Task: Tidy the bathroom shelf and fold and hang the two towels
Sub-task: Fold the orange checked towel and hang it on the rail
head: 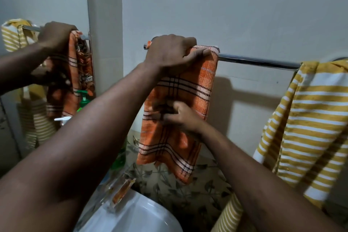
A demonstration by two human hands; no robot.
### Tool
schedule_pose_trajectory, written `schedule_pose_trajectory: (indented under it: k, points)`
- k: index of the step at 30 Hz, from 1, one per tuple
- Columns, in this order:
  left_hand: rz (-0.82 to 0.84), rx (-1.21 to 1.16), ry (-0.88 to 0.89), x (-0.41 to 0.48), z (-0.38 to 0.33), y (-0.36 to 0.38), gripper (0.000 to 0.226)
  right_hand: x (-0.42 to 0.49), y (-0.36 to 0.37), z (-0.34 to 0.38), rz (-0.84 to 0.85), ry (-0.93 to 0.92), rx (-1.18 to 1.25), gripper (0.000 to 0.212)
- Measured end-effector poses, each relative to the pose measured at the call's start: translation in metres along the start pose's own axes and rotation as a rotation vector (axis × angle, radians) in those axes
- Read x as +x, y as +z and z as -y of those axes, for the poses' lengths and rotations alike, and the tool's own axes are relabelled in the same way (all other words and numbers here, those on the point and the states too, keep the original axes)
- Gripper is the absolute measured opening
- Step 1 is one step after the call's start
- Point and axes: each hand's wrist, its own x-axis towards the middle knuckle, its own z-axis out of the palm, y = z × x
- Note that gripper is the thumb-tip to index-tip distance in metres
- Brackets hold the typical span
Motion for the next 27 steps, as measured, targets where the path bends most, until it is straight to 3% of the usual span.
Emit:
schedule_pose_trajectory:
  k: [3,5,7,9,11,14,16,17,21,23,25,27]
  points:
    - [-0.013,-0.016,0.004,0.0,-0.001,0.0,0.059,-0.017,-0.005,-0.053,0.006,0.183,-0.03,0.038]
    - [-0.035,-0.013,0.01,0.0,-0.001,0.001,0.058,-0.033,-0.009,-0.075,0.045,0.264,-0.217,0.03]
    - [-0.041,-0.013,0.009,0.0,0.0,0.002,0.058,-0.046,-0.009,-0.091,0.098,0.278,-0.33,0.027]
    - [-0.04,-0.012,0.008,0.0,-0.001,0.001,0.059,-0.06,-0.001,-0.088,0.023,0.246,-0.267,0.019]
    - [-0.045,-0.029,0.012,0.0,-0.001,0.002,0.063,-0.076,0.013,-0.073,-0.234,0.121,-0.266,0.004]
    - [-0.039,-0.036,-0.011,0.0,-0.002,0.001,0.07,-0.091,0.029,-0.06,-0.834,-0.151,-0.496,0.023]
    - [-0.019,-0.027,-0.034,-0.003,-0.005,0.0,0.073,-0.094,0.034,-0.06,-1.111,-0.16,-0.598,0.042]
    - [-0.006,-0.029,-0.045,-0.006,-0.006,-0.001,0.074,-0.095,0.037,-0.061,-1.163,-0.109,-0.602,0.054]
    - [-0.062,-0.111,-0.118,-0.025,-0.006,-0.003,0.074,-0.093,0.046,-0.08,-1.01,0.165,-0.438,0.094]
    - [-0.24,-0.213,-0.193,-0.056,-0.01,-0.001,0.07,-0.096,0.054,-0.094,-0.937,0.299,-0.328,0.08]
    - [-0.46,-0.366,-0.358,-0.105,-0.02,0.011,0.053,-0.1,0.057,-0.11,-0.91,0.311,-0.193,0.048]
    - [-0.488,-0.522,-0.633,-0.16,-0.032,0.036,0.047,-0.102,0.054,-0.12,-0.906,0.293,-0.103,0.026]
